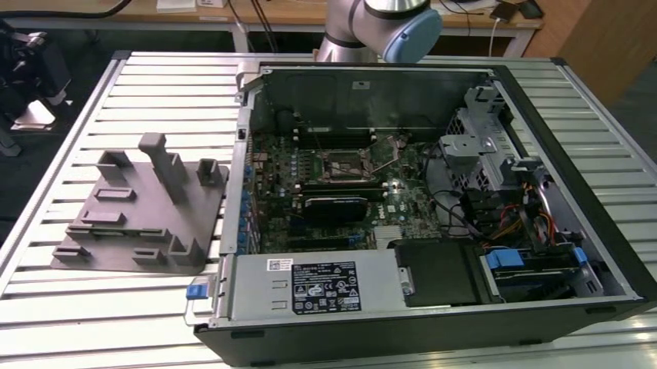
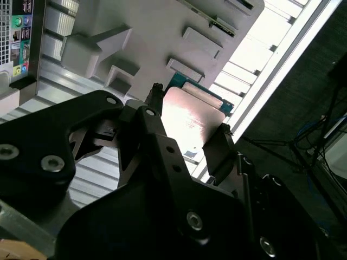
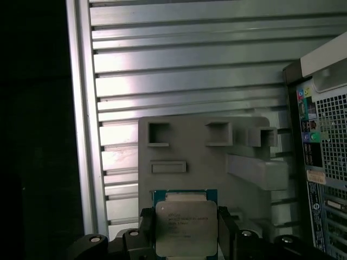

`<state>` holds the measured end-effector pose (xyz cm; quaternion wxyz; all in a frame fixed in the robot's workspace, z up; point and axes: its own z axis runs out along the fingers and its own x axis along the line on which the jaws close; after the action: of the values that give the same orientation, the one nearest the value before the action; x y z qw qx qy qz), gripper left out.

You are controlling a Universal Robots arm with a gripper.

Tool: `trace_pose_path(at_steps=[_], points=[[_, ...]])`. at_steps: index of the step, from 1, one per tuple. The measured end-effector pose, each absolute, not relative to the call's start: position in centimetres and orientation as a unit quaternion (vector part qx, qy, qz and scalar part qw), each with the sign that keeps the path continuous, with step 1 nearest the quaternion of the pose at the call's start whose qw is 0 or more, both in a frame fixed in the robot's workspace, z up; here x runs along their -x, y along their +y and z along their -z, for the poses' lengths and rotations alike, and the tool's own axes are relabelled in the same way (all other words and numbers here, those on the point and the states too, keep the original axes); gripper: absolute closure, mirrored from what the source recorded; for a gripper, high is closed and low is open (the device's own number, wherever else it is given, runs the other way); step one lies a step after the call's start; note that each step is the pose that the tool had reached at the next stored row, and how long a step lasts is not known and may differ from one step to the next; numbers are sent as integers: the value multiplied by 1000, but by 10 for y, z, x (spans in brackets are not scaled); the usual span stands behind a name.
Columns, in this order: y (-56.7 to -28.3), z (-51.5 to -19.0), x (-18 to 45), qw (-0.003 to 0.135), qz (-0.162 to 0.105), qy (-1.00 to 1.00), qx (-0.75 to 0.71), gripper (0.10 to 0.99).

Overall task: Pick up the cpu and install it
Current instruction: 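Pick up the cpu and move it towards the insertion slot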

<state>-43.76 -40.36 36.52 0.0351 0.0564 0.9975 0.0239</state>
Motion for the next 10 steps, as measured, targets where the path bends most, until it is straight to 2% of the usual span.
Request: trace_pose_path(at_steps=[10], points=[[-403,-372,438,37,-24,997,-56,541]])
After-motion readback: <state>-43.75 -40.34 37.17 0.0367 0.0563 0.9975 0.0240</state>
